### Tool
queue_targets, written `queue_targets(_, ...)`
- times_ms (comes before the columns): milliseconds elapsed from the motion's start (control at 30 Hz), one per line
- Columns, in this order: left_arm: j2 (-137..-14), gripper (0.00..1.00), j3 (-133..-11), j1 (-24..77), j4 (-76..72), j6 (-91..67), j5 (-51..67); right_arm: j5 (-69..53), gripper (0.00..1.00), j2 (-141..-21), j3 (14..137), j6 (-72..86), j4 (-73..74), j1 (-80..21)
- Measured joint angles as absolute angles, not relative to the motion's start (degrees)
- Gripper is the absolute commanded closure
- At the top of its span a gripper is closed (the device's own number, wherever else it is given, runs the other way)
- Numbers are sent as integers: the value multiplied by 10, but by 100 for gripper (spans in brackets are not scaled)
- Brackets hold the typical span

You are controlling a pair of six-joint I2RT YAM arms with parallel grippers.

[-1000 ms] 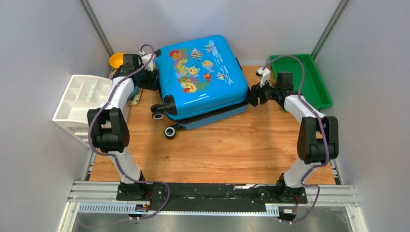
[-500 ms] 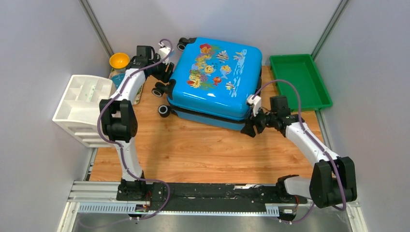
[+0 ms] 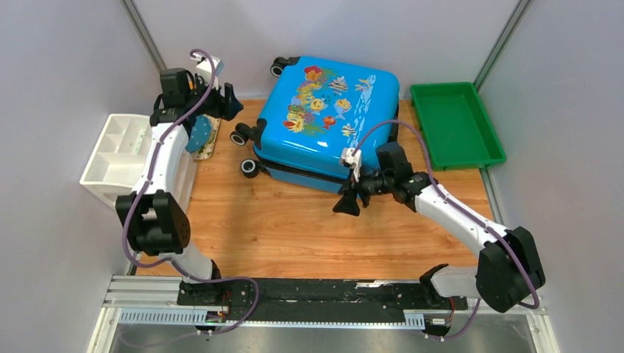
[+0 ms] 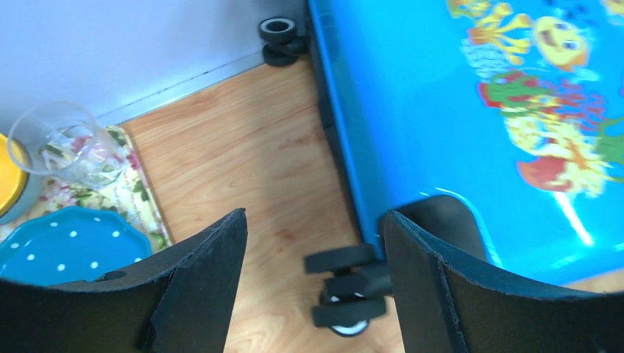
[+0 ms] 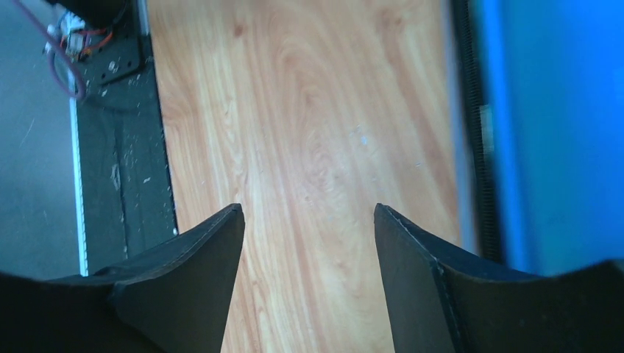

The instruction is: Open, take out, and arrange the luggage

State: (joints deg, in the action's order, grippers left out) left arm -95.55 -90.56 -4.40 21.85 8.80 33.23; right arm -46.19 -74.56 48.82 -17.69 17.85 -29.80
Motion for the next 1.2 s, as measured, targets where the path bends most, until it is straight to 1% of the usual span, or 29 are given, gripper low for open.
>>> queue_targets(100, -901, 23, -861, -37, 208, 72, 349, -459, 26, -723, 526, -163, 207, -260)
queue_targets(167, -874, 23, -829, -34, 201, 62, 362, -454, 24, -700, 548, -151, 225, -215)
queue_targets(233, -851, 24, -794, -33, 199, 56, 377, -451, 25, -684, 587, -125, 252, -145)
queue_targets(300, -839, 24, -767, -34, 199, 52, 387, -438, 28, -688, 624, -103, 260, -80)
queue_targets(333, -837, 24, -758, -34, 199, 50, 389, -433, 33, -697, 647, -84, 262, -42)
queue_targets(400, -836, 24, -748, -34, 200, 44, 392, -420, 35, -730, 683, -51, 260, 23)
queue_targets(433, -836, 24, -747, -34, 200, 42, 392, -413, 38, -748, 694, -35, 259, 46)
queue_targets(500, -836, 25, -747, -34, 198, 37, 392, -388, 39, -795, 708, -4, 258, 85)
queue_targets(600, -836, 25, -747, -34, 199, 34, 394, -352, 39, -868, 710, 28, 259, 98)
queue_targets(767, -837, 25, -761, -34, 211, 36, 392, -319, 43, -961, 718, 57, 254, 92)
queue_targets(1000, -837, 25, -767, -34, 231, 44, 382, -300, 46, -1039, 736, 75, 220, 73)
queue_targets(1067, -837, 25, -767, -34, 236, 47, 379, -304, 50, -1049, 743, 81, 208, 66)
queue_targets(1100, -837, 25, -767, -34, 241, 48, 377, -304, 54, -1052, 746, 82, 202, 62)
queue_targets(1133, -837, 25, -767, -34, 245, 50, 375, -305, 66, -1055, 747, 83, 198, 58)
queue_targets(1167, -837, 25, -767, -34, 248, 51, 374, -307, 74, -1058, 747, 84, 194, 54)
queue_targets(1200, -837, 25, -767, -34, 251, 53, 373, -313, 88, -1059, 747, 89, 190, 51)
